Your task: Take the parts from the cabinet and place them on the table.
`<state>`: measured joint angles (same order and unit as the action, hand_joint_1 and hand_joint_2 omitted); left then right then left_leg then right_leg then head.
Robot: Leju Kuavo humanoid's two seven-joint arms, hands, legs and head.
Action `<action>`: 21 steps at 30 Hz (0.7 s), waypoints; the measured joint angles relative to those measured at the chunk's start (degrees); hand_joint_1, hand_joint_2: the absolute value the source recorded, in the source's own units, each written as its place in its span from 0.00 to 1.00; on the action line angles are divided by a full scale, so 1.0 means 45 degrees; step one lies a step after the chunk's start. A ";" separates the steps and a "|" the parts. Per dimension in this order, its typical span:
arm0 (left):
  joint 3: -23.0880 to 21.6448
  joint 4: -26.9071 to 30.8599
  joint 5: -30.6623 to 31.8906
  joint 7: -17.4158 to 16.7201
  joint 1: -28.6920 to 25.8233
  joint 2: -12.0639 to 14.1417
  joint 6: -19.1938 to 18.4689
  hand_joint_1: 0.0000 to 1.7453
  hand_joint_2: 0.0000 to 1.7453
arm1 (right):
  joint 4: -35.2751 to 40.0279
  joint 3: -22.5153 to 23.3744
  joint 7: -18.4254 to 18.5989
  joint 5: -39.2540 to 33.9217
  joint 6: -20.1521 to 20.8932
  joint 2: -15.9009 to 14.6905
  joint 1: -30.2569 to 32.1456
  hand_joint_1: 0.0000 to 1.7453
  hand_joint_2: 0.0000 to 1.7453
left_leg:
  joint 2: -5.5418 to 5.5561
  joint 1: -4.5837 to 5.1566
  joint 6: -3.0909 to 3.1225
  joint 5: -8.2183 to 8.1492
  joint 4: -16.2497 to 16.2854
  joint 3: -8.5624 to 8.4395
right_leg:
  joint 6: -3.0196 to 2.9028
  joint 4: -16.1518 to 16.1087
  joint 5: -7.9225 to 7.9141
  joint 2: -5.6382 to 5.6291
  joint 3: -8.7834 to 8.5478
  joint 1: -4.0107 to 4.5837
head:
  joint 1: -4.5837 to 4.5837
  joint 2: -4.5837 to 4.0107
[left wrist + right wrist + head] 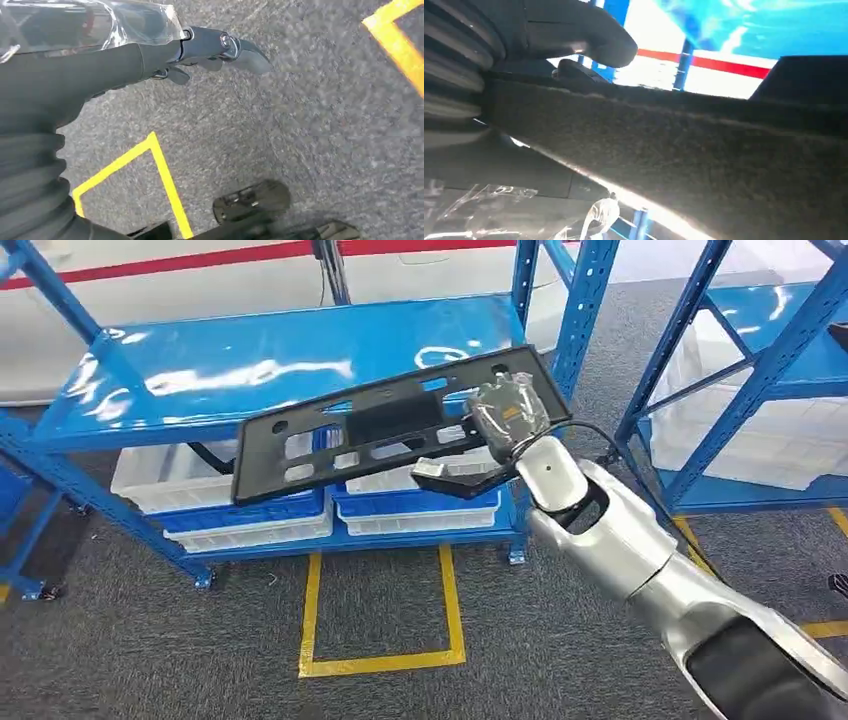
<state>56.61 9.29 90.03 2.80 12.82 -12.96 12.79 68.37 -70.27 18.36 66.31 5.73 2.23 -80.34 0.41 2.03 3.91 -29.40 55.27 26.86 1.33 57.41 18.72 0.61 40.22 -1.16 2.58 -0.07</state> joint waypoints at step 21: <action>0.0000 -0.0005 -0.0044 0.0092 -0.0074 -0.0083 -0.0112 0.00 1.00 | 0.0423 0.0277 0.0646 -0.0762 0.0228 -0.1228 0.0613 1.00 1.00 | -0.0190 -0.0378 -0.0663 0.0451 0.2111 0.3253 | -0.0123 -0.0064 0.1294 -0.0072 -0.1411 -0.0103 | 0.0019 0.0000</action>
<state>56.61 9.27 89.83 3.21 12.49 -13.33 12.28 70.27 -69.02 21.27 62.88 6.75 -3.30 -77.58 -0.44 0.33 0.93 -27.37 64.77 41.50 0.78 57.13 24.55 0.28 33.87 -1.62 2.67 -0.07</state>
